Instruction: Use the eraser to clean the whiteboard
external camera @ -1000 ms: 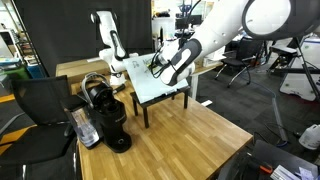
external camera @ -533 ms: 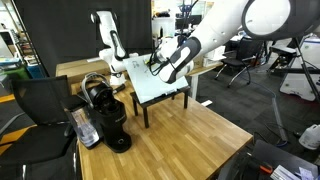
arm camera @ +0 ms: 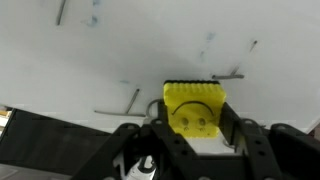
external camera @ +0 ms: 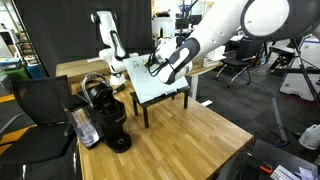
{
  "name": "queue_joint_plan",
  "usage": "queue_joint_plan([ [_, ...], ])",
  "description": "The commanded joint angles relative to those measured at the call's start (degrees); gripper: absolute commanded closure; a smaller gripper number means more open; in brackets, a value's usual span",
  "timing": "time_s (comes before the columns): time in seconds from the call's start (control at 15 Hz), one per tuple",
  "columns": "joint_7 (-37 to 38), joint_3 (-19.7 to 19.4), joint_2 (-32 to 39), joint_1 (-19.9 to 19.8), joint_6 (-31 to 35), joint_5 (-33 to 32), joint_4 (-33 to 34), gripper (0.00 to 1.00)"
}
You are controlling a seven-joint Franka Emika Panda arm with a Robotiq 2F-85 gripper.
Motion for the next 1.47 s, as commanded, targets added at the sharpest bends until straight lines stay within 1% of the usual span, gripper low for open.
queue_joint_plan([
  [0.0,-0.5,0.0,1.8,-0.2,-0.1,-0.9,2.1,0.73],
  [0.33,-0.5,-0.1,4.1,-0.4,-0.1,-0.9,4.6,0.73],
  [0.93,-0.6,0.1,4.1,-0.8,-0.3,-2.0,7.3,0.73],
  [1.4,-0.1,-0.3,5.4,-2.7,-0.4,-1.5,9.9,0.73],
])
